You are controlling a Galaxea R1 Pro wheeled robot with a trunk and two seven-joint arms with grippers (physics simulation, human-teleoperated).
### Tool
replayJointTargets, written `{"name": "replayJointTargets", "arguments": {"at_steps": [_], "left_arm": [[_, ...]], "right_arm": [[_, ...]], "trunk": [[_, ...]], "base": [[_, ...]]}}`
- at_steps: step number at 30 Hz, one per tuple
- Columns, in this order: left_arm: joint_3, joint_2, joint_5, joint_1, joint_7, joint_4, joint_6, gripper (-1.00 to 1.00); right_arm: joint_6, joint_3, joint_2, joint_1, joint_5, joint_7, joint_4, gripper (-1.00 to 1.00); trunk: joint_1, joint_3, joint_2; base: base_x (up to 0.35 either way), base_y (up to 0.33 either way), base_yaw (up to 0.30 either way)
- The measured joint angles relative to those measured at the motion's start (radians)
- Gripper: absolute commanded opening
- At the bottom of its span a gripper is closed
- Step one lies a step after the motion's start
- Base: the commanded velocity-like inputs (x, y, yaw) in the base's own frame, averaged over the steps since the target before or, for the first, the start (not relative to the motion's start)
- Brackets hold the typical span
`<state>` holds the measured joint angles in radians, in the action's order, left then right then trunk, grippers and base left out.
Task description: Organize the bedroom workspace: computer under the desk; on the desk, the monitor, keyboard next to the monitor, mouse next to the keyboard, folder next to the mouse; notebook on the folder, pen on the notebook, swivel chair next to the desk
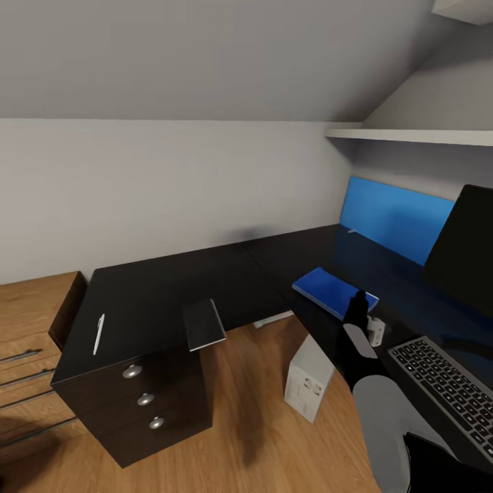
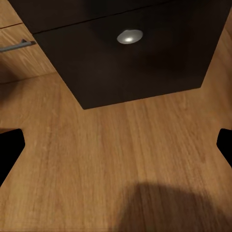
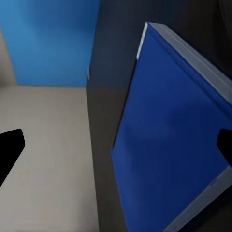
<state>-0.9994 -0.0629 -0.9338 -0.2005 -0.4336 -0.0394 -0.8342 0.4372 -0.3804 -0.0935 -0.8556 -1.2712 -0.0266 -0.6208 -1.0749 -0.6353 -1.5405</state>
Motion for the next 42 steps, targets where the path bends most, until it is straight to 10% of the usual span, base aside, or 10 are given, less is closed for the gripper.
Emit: {"name": "replayJointTargets", "arguments": {"at_steps": [30,42], "left_arm": [[0.0,0.0,0.0,0.0,0.0,0.0,0.001,1.0],[0.0,0.001,-0.002,0.0,0.0,0.0,0.001,1.0]], "right_arm": [[-0.003,0.063,-0.03,0.004,0.014,-0.032,0.028,1.0],[-0.006,0.284,-0.034,0.006,0.013,-0.031,0.065,1.0]], "trunk": [[0.0,0.031,0.0],[0.0,0.039,0.0]], "base": [[0.0,0.0,0.19],[0.0,0.0,0.258]]}}
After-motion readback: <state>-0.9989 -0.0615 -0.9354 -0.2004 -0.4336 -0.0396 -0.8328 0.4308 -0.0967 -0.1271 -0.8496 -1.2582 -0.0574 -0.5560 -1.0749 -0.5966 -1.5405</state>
